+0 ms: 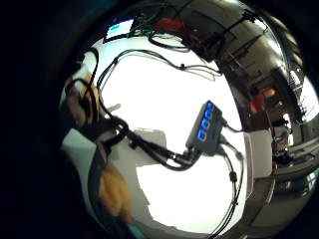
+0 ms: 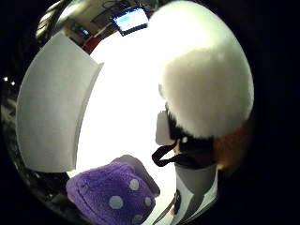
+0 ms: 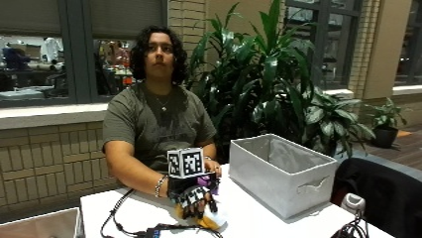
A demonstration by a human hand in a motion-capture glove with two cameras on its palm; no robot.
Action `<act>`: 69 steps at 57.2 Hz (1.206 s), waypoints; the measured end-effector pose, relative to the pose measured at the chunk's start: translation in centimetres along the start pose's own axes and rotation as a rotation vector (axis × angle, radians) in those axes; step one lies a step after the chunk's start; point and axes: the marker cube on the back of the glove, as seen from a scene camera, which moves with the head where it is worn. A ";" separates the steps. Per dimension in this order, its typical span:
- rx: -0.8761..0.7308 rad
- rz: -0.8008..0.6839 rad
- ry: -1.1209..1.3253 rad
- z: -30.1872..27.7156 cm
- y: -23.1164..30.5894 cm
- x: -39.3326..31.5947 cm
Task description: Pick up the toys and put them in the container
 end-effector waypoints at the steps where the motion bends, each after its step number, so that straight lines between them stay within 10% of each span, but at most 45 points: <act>1: 0.015 -0.011 0.006 -0.1 -0.1 0.0; 37: 0.177 -0.462 -0.677 -29.8 -3.4 -13.2; 69: -0.015 -0.507 -0.547 -28.8 -8.4 -22.8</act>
